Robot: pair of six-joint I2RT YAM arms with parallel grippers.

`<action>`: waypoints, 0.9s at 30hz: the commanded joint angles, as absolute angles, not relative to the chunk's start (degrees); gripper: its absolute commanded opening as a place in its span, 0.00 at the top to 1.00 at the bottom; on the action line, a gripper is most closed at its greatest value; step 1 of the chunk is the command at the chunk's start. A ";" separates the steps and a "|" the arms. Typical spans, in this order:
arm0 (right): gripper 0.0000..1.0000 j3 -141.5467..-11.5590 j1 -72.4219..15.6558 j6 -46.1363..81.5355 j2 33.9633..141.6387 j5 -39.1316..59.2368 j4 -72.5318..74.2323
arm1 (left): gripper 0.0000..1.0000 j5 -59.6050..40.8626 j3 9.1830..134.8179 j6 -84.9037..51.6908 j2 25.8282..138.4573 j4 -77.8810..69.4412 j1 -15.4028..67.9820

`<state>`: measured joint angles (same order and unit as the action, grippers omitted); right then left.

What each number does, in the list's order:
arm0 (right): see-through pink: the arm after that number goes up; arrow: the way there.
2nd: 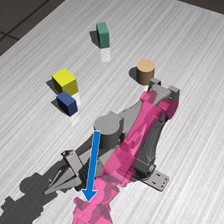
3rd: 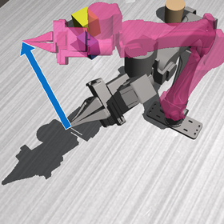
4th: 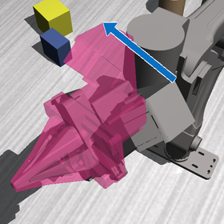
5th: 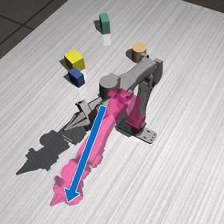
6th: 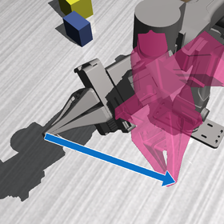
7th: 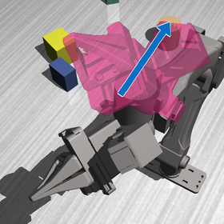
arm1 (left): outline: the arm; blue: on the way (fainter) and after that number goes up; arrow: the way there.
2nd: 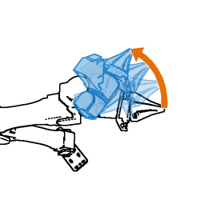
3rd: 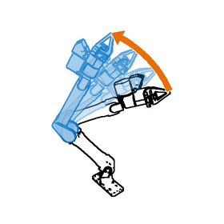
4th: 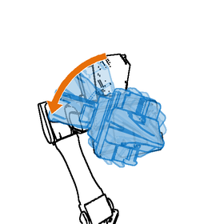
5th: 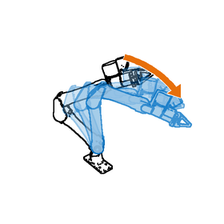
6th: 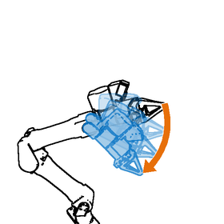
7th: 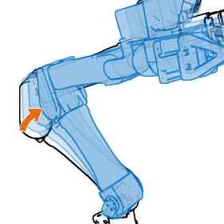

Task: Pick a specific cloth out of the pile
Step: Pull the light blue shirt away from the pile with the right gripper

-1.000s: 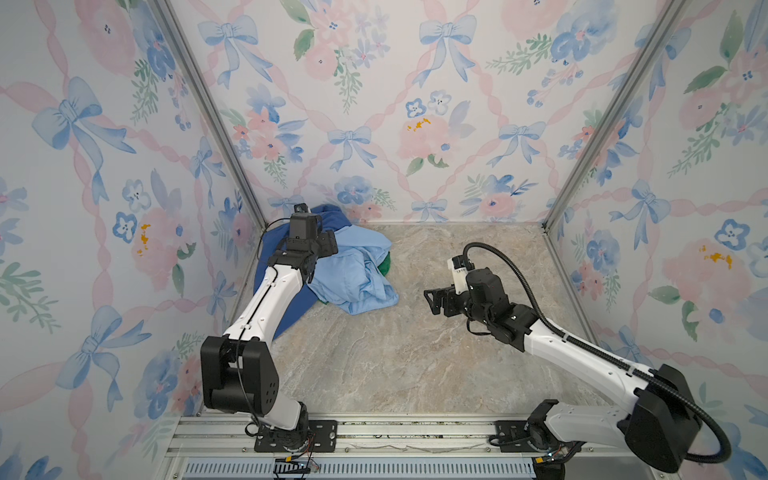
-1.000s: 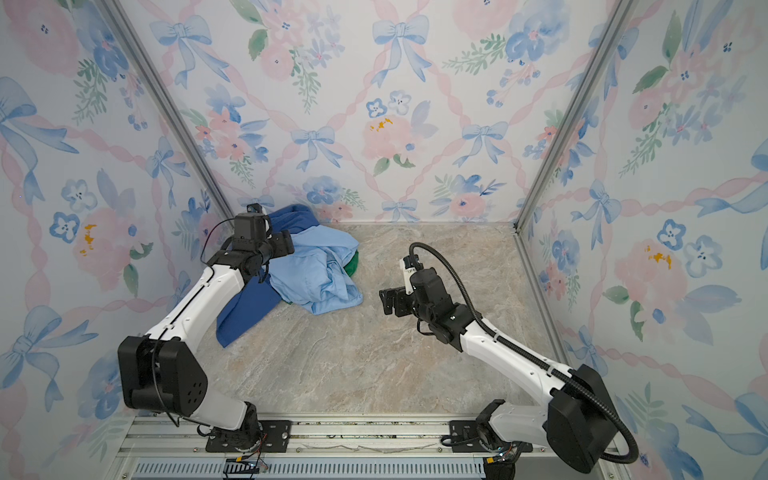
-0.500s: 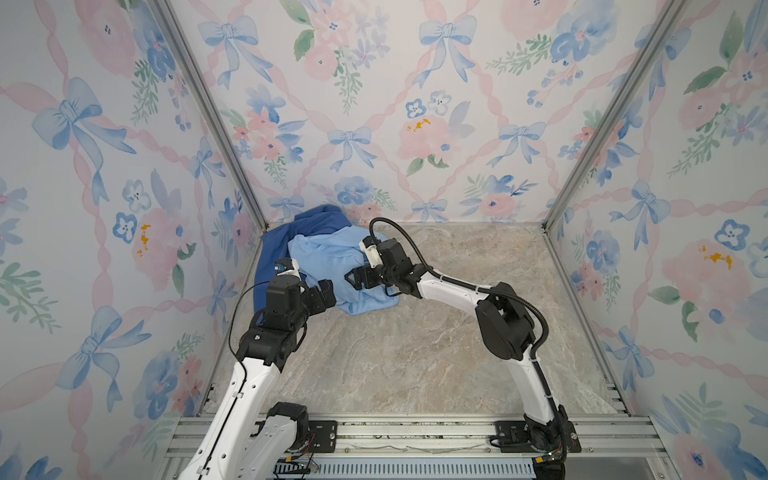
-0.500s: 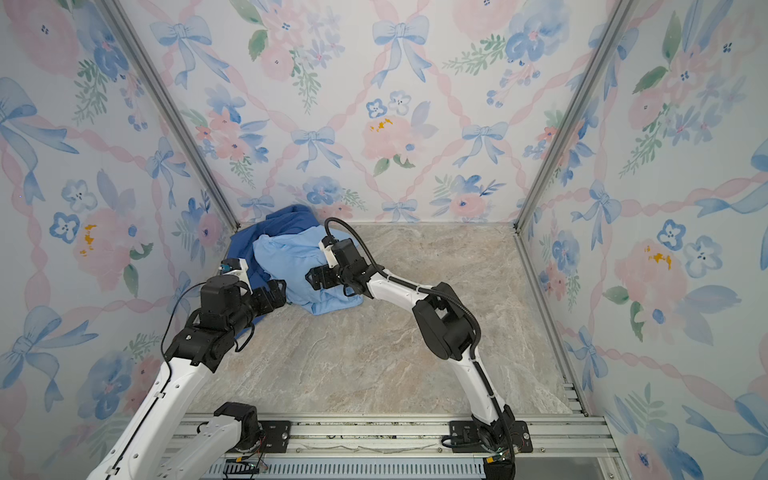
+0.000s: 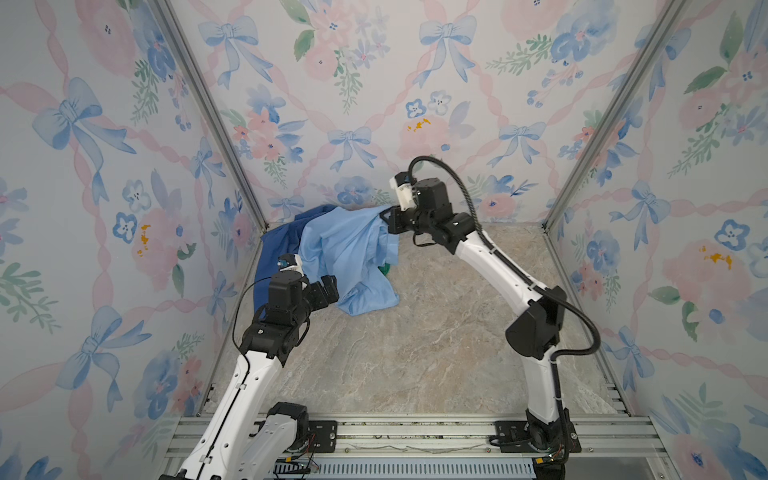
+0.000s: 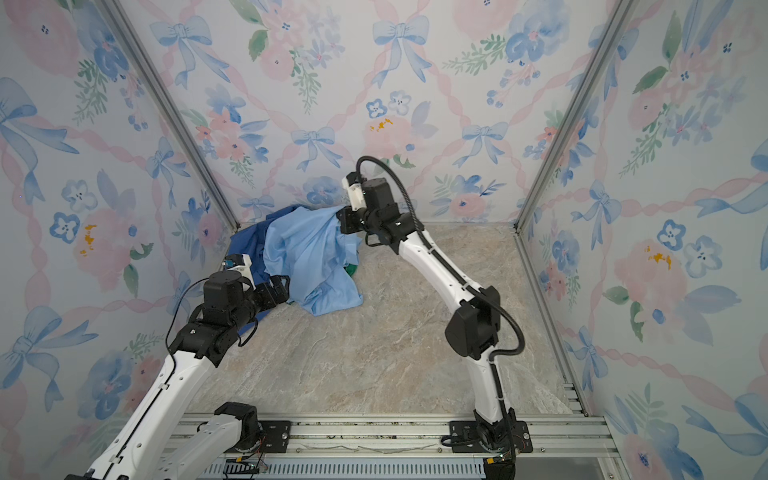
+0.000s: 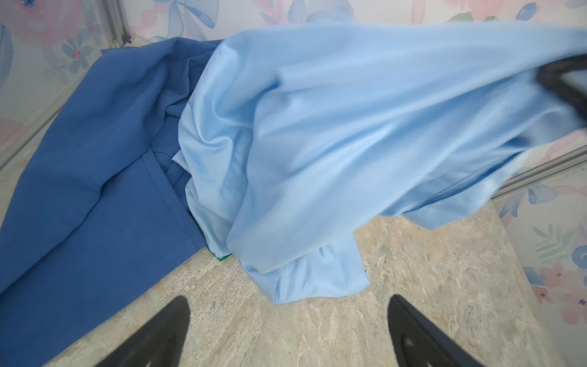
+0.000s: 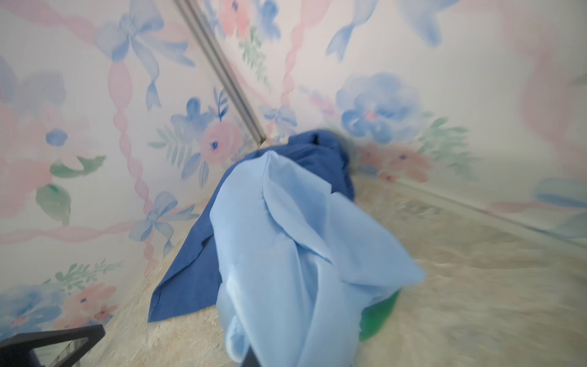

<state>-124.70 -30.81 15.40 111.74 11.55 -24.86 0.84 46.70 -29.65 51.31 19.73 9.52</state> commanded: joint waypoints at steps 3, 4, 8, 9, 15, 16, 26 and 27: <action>1.00 -115.71 -18.86 8.23 81.54 -1.31 -32.80 | 0.02 -2.26 44.94 -27.94 52.57 9.23 11.83; 1.00 -113.87 -17.61 6.64 77.85 -4.34 -34.48 | 0.02 -3.51 44.67 -27.58 53.27 7.12 12.20; 1.00 -110.32 -13.19 5.24 71.91 -6.90 -41.80 | 0.02 -7.96 44.68 -25.91 56.60 -0.62 14.45; 1.00 -109.28 -12.94 5.18 71.94 -6.69 -42.98 | 0.02 -8.20 45.08 -25.46 57.62 -1.92 15.25; 1.00 -97.01 -13.14 10.69 75.72 7.85 -32.02 | 0.02 -5.74 47.63 -23.80 61.90 -3.00 18.35; 1.00 -95.20 -13.39 12.15 76.66 11.14 -28.42 | 0.02 -5.37 47.59 -23.64 61.99 -2.99 18.54; 1.00 -80.76 -11.32 16.29 75.65 4.76 -22.27 | 0.02 -12.79 46.55 -19.26 62.53 -4.72 20.88; 1.00 -78.06 -9.89 16.43 74.13 2.01 -24.22 | 0.02 -14.75 47.07 -18.48 63.33 -5.15 21.52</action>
<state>-81.34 -12.62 15.00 80.25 8.69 -25.19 -9.04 45.78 -22.06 62.41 -2.76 20.53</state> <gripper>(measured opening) 0.044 0.979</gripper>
